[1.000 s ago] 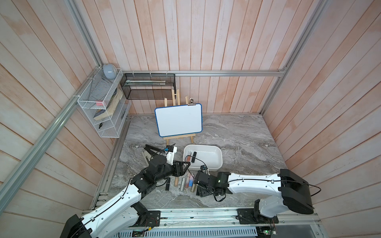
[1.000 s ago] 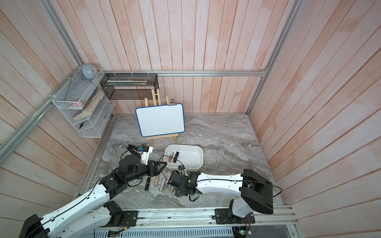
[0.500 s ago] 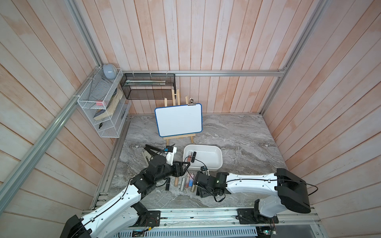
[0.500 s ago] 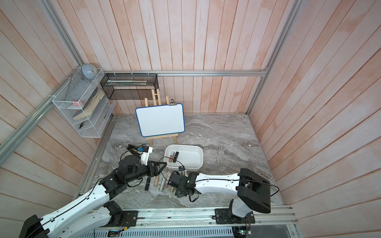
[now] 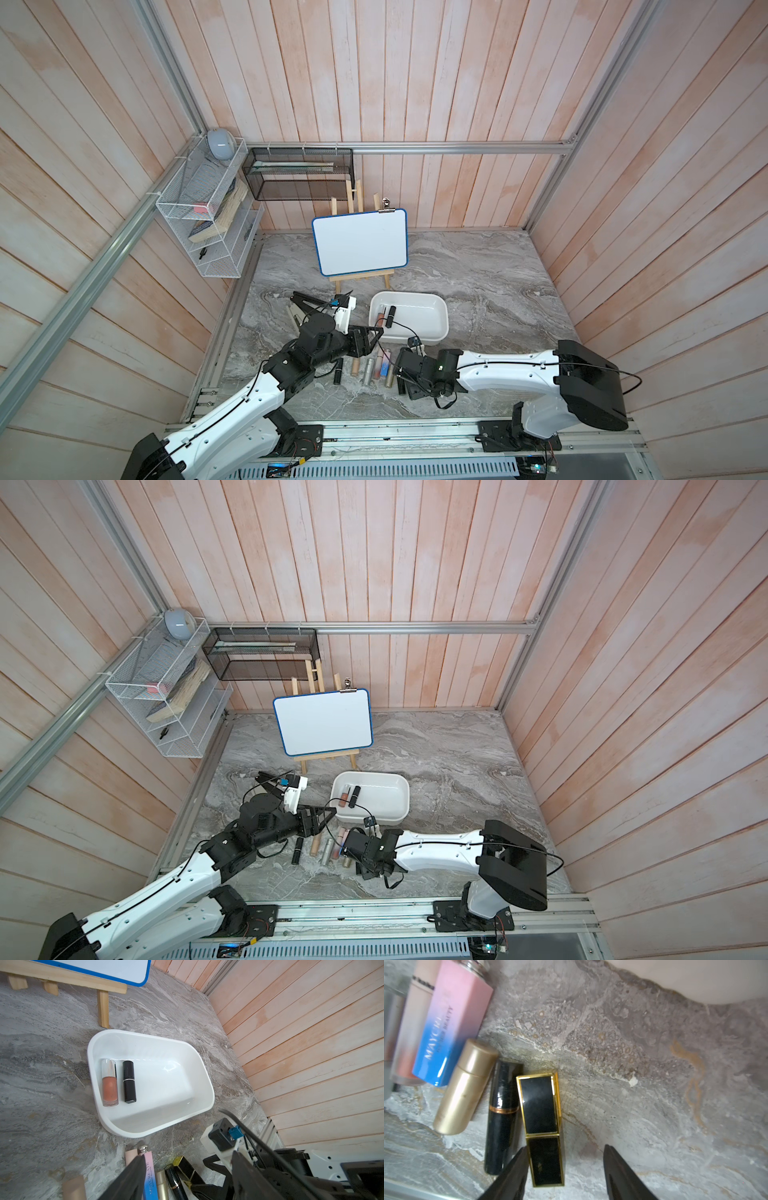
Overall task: Put the lipstick into the storage box
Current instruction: Pick up the lipstick at the center of the board.
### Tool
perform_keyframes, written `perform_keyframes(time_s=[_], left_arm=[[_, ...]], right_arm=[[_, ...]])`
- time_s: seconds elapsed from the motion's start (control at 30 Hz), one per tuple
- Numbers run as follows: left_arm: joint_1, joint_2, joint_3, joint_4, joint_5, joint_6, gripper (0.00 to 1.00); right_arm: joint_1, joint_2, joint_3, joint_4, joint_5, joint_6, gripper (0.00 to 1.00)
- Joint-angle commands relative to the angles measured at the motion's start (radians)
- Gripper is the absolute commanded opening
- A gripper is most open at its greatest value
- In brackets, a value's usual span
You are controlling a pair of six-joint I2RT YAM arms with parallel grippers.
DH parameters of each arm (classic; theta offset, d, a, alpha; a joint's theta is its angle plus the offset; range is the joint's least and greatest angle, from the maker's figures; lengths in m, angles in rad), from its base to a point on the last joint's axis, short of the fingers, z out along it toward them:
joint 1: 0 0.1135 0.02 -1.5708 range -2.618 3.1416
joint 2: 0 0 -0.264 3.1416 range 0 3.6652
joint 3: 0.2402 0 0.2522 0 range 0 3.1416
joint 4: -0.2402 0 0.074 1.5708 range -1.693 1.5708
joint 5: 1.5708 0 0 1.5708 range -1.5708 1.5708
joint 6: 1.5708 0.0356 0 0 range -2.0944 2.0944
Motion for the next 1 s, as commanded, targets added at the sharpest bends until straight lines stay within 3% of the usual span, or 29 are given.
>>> perform_keyframes(time_s=[0.0,0.97], left_arm=[[0.005,-0.004,-0.022,0.024,0.014,-0.009,0.7],[0.005,-0.018,-0.042,0.016,0.008,-0.01,0.71]], right_arm=[[-0.005,-0.005,-0.013,-0.007,0.014,0.003,0.57],[-0.005,0.093,0.046,0.024,0.009,-0.081,0.39]])
